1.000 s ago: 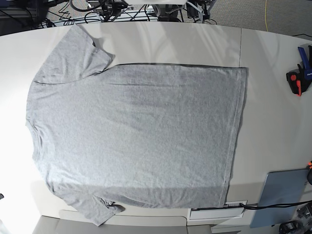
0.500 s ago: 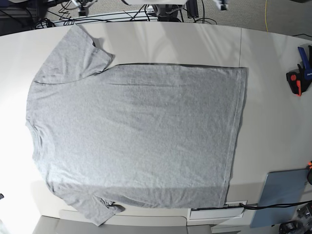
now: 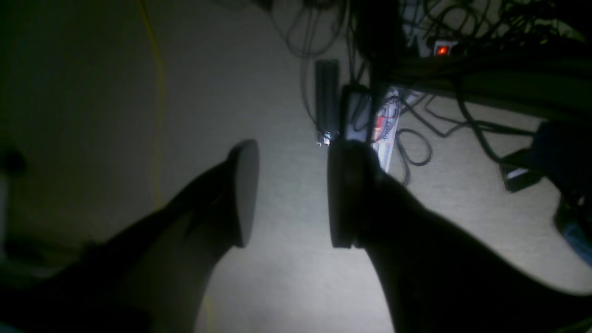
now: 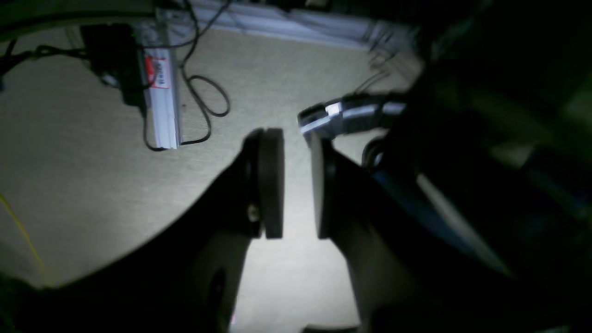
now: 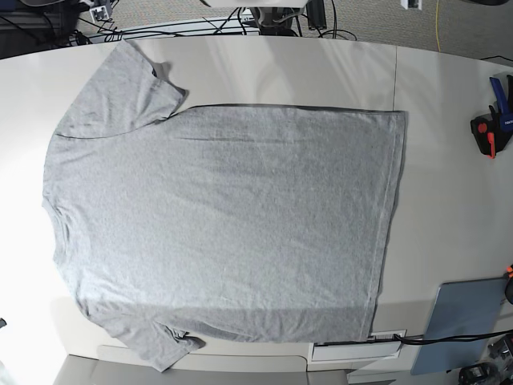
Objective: Fold the T-shirt properly
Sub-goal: 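Lower both grippers to the shoulder corners of the grey T-shirt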
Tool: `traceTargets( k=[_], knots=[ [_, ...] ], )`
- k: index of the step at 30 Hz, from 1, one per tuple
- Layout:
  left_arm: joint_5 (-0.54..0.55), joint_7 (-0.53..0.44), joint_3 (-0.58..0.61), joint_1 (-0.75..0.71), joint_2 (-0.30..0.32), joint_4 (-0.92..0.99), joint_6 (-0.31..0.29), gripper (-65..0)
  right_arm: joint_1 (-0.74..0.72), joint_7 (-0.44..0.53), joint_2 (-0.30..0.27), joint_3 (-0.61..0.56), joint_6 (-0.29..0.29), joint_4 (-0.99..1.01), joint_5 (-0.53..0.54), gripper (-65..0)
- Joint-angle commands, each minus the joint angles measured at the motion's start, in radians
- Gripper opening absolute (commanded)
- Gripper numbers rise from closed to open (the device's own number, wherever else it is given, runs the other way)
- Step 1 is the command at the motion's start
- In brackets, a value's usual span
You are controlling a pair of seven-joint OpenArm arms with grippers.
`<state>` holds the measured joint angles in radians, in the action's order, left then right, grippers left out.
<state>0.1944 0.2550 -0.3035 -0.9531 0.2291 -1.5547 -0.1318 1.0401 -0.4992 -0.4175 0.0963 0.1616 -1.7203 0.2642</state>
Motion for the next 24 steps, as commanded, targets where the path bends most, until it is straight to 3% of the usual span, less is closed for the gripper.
traceTargets(
  k=[1, 6, 10, 15, 21, 24],
  knots=[
    [-0.009, -0.014, -0.006, -0.028, 0.028, -0.047, 0.011, -39.7, 0.034, 0.01, -0.019, 0.004, 0.003, -0.061, 0.005, -53.8],
    [-0.18, -0.006, -0.006, -0.062, 0.133, -0.233, 0.01, -39.7, 0.079, -0.047, -0.045, 0.017, 0.003, -0.293, -0.077, -53.8],
    [-0.259, 0.011, -0.006, -0.061, 0.23, -0.373, -0.005, -39.7, 0.079, -0.054, -0.046, 0.053, 0.003, -0.412, -0.144, -53.8],
    [-0.363, 0.007, -0.006, -0.037, 0.393, -0.526, -0.11, -39.6, 0.056, -0.056, -0.048, 0.109, 0.004, -0.486, -0.261, -53.8],
    [-0.363, 0.007, -0.006, 0.093, 0.548, -0.553, -0.171, -39.6, -0.005, -0.121, -0.047, 0.12, 0.003, -0.507, -0.333, -53.8],
    [-0.32, 0.007, 0.006, 0.132, 0.594, -0.553, -0.245, -39.6, -0.031, -0.134, -0.045, 0.12, 0.002, -0.507, -0.333, -53.8]
  ],
)
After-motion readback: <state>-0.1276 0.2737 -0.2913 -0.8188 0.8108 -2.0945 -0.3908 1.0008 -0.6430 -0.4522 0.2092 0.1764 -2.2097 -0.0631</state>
